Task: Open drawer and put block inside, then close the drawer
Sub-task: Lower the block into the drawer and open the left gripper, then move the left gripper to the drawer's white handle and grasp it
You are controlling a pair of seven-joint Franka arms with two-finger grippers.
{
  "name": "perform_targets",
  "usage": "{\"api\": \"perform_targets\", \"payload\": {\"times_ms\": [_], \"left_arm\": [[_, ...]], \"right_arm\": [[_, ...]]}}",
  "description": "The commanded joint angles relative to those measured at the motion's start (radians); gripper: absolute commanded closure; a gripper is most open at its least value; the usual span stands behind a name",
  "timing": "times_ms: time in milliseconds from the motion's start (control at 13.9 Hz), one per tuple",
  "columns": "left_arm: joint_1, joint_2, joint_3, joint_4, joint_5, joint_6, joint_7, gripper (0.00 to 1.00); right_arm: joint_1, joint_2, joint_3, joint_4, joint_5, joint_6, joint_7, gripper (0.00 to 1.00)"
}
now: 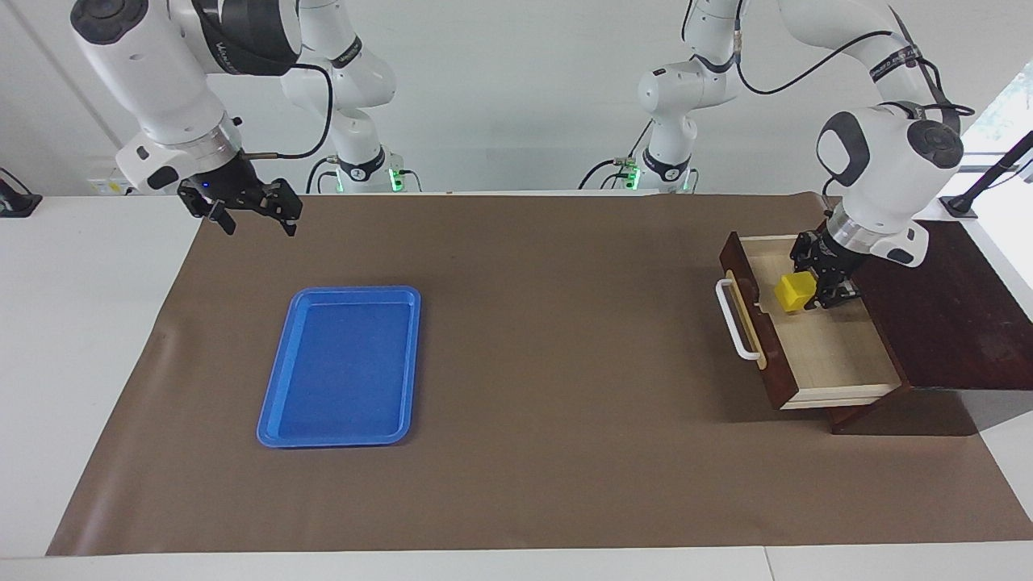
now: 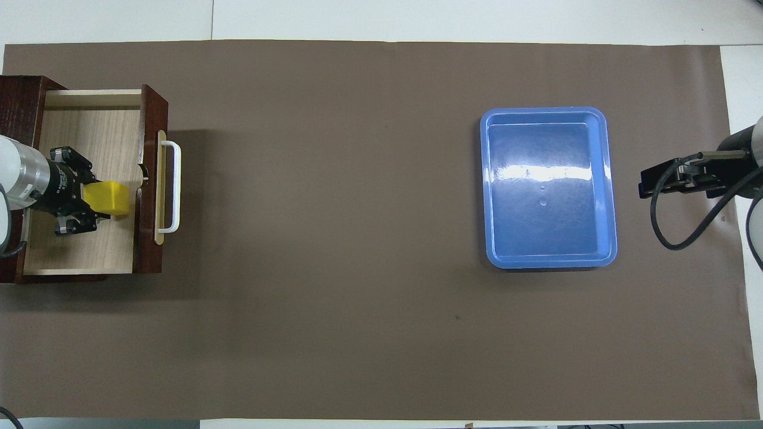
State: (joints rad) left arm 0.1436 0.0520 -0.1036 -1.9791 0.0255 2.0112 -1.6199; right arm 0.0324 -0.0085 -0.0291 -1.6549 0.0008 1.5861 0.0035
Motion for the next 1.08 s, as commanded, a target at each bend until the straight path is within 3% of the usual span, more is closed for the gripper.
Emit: {"api": "perform_targets", "payload": {"times_ms": [0,72,143,215,430,645,1004], "left_arm": [[0.004,-0.038,0.012,-0.047,-0.009,0.024,0.067,0.65],[0.004,-0.037,0.013,-0.041,-0.009,0.018,0.074,0.45],[-0.001,-0.035,0.013,-0.035,-0.009,0.012,0.072,0.33],[-0.007,-0.032,0.015,-0.023,-0.009,0.003,0.071,0.0],[-0.015,-0.026,0.012,0.075,-0.01,-0.095,0.069,0.0],[-0.077,-0.017,0.009,0.183,-0.131,-0.147,0.0,0.0],[-0.249,-0.017,0.01,0.132,-0.124,-0.085,-0.116,0.0]], "right_arm": [[-0.009,-0.018,0.008,-0.025,-0.021,0.011,-0.056,0.0],[-0.009,-0.019,0.009,-0.025,-0.021,0.011,-0.057,0.0],[-0.008,-0.019,0.009,-0.026,-0.021,0.012,-0.056,0.0],[-0.008,-0.019,0.009,-0.026,-0.021,0.012,-0.056,0.0],[-0.006,-0.019,0.011,-0.028,-0.019,0.012,-0.051,0.0],[-0.006,-0.024,0.011,-0.042,-0.018,0.012,-0.05,0.0],[-0.006,-0.022,0.011,-0.04,-0.019,0.006,-0.053,0.0]]}}
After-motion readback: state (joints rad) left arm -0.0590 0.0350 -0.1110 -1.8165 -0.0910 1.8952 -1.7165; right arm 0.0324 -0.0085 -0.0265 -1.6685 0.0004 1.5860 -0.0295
